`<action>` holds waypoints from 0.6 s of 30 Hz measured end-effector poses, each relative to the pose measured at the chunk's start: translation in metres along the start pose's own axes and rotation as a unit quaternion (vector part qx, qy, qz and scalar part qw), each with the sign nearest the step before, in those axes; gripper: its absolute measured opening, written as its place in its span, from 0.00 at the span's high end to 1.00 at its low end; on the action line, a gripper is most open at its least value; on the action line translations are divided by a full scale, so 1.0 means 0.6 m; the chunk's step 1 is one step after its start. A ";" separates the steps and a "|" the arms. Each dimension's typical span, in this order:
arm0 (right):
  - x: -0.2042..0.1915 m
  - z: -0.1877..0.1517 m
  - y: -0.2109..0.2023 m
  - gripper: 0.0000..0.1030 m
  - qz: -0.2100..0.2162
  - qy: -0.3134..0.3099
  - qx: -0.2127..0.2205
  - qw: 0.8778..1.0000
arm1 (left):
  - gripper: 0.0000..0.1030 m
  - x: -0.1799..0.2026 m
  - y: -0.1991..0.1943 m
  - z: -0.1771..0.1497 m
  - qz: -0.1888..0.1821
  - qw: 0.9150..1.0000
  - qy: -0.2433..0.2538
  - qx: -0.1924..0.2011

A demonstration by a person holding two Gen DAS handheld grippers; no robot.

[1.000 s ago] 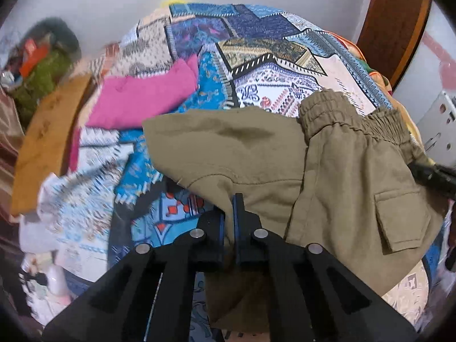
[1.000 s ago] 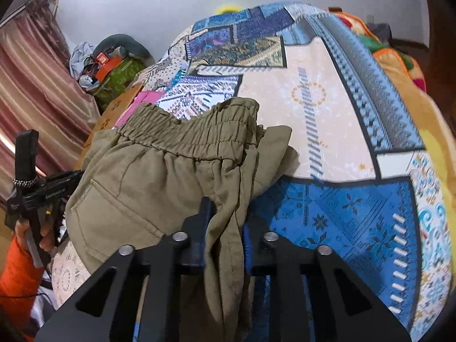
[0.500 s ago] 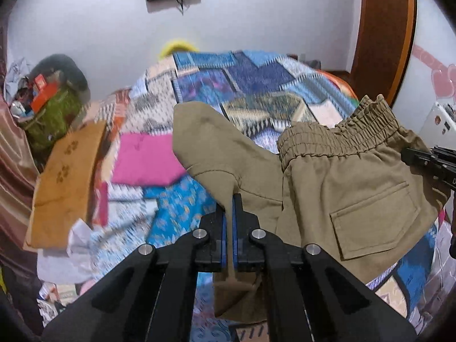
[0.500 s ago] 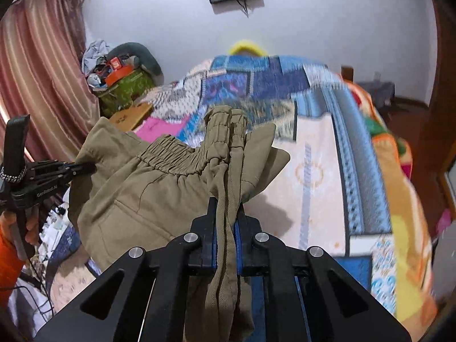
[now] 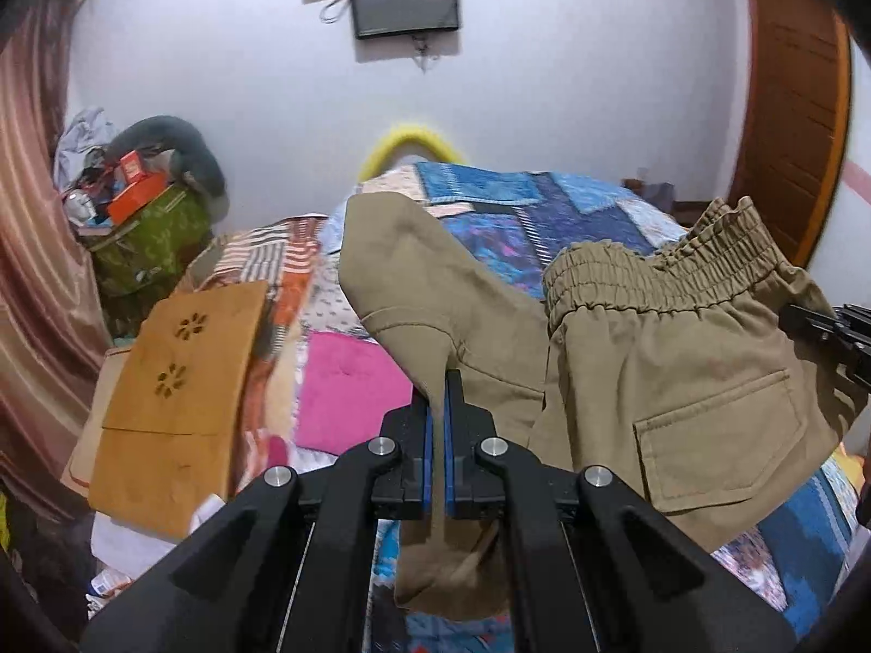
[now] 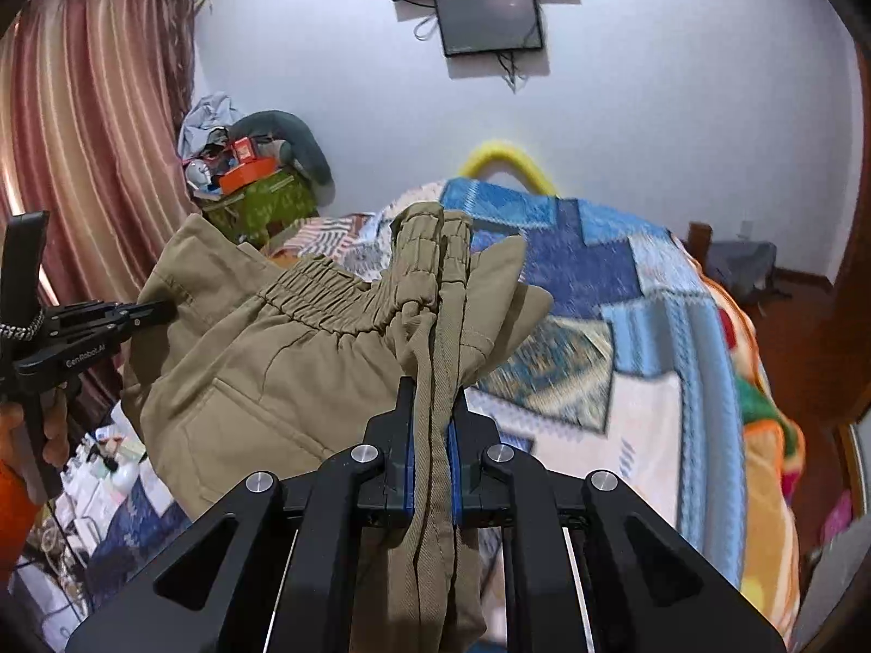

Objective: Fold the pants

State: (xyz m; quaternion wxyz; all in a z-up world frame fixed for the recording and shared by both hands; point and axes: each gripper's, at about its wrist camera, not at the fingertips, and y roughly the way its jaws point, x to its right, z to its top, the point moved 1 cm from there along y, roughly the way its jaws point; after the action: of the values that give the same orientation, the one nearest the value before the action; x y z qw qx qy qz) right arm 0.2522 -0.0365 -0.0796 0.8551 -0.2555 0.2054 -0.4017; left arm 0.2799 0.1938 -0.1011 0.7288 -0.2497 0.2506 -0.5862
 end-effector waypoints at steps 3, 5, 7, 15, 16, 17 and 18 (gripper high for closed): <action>-0.019 0.023 0.041 0.92 0.010 -0.009 0.004 1.000 | 0.97 -0.040 0.034 0.007 0.012 1.000 -0.020 -0.003; -0.034 0.034 0.068 0.92 0.016 -0.016 0.003 1.000 | 0.97 -0.065 0.060 0.010 0.022 0.999 -0.027 -0.008; -0.048 0.044 0.096 0.93 0.018 -0.027 0.002 0.999 | 0.97 -0.089 0.087 0.011 0.034 0.999 -0.032 -0.013; -0.087 0.065 0.226 0.93 0.022 -0.040 -0.015 0.999 | 0.97 -0.166 0.225 0.019 0.075 0.995 -0.046 -0.039; -0.092 0.064 0.246 0.93 0.022 -0.040 -0.019 0.999 | 0.97 -0.173 0.241 0.018 0.076 0.995 -0.048 -0.042; -0.094 0.063 0.259 0.93 0.021 -0.041 -0.023 0.999 | 0.97 -0.182 0.264 0.015 0.077 0.995 -0.051 -0.047; -0.098 0.059 0.273 0.93 0.019 -0.043 -0.027 0.999 | 0.97 -0.186 0.282 0.010 0.078 0.994 -0.053 -0.052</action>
State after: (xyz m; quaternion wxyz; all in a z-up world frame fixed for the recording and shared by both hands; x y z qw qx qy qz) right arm 0.3325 0.1093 -0.1420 0.8633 -0.2918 0.1843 -0.3682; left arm 0.3865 0.3356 -0.1999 0.7703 -0.2978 0.2607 -0.5000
